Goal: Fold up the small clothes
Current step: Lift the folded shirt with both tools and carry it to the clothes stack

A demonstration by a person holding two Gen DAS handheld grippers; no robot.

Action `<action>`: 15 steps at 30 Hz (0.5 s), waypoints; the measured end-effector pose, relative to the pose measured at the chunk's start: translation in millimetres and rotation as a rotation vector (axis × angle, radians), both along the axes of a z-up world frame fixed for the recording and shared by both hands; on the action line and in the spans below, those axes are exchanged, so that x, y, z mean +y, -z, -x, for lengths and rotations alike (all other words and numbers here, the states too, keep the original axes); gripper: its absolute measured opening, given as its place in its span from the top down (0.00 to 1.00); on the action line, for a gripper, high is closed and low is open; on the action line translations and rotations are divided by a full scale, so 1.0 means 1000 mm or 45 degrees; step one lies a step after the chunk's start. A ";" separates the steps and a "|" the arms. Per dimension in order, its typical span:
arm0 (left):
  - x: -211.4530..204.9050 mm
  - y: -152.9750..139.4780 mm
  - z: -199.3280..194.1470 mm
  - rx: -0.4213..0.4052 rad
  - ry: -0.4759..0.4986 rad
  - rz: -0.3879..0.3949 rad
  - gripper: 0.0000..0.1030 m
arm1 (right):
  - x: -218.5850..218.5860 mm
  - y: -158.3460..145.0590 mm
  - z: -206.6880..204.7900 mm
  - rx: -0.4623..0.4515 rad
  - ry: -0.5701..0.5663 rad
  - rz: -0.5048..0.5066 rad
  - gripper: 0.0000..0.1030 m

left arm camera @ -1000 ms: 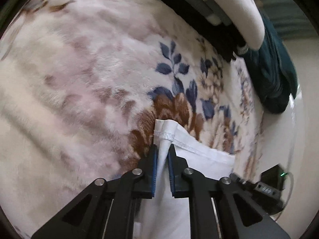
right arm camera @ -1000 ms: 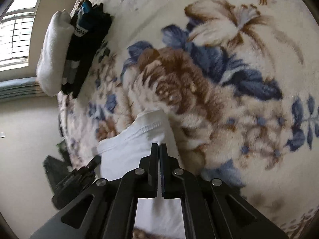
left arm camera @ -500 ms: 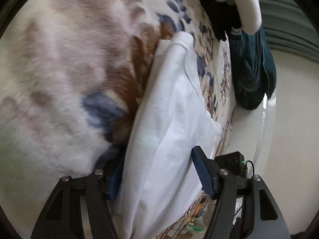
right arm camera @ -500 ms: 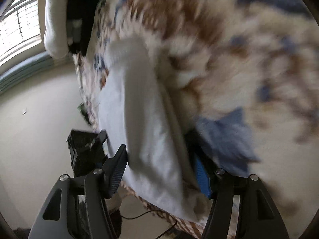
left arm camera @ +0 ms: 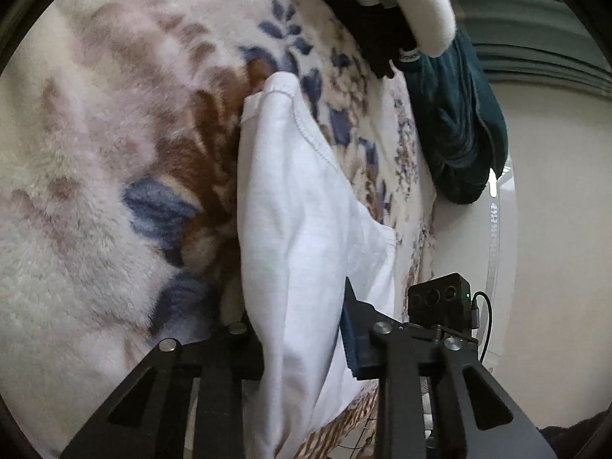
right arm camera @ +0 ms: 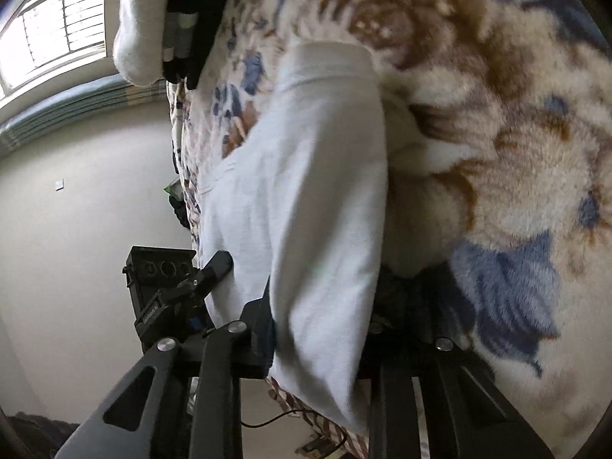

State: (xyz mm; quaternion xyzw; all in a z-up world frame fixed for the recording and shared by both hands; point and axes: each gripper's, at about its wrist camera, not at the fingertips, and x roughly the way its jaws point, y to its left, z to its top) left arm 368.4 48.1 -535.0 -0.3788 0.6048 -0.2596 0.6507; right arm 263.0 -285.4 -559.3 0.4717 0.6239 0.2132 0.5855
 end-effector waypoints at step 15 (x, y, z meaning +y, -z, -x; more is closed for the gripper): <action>-0.002 -0.115 -0.084 -0.262 -0.014 0.064 0.80 | -0.001 -0.119 -0.084 -0.224 0.053 0.074 0.78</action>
